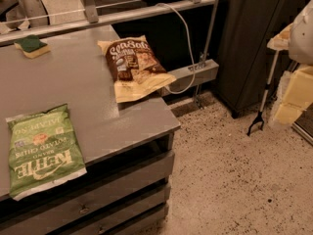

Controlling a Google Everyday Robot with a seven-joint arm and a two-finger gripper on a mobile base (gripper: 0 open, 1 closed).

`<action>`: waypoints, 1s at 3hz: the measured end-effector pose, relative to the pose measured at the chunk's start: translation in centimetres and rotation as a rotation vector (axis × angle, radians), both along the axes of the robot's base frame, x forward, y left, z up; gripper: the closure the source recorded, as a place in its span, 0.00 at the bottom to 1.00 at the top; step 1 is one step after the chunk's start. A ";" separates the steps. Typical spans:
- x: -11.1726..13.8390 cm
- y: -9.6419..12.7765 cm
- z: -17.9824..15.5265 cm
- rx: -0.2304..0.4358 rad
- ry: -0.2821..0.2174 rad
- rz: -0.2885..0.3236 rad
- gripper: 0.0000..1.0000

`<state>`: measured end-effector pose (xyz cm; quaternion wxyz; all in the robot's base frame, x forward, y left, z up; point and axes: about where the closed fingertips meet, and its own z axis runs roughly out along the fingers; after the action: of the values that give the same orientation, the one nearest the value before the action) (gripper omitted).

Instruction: Pick green jalapeno chip bag

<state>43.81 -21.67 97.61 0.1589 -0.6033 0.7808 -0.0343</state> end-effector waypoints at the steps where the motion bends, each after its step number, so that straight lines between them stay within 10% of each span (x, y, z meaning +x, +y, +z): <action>1: 0.0 0.0 0.0 0.000 0.000 0.000 0.00; 2: 0.2 3.7 -0.4 0.074 0.001 0.074 0.00; 3: 0.2 12.3 -1.5 0.221 0.018 0.232 0.00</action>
Offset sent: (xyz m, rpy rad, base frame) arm 0.0022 0.1249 -0.0146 0.2562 0.0277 0.2562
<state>43.98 -9.38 96.12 0.2204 -0.6685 0.7063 0.0758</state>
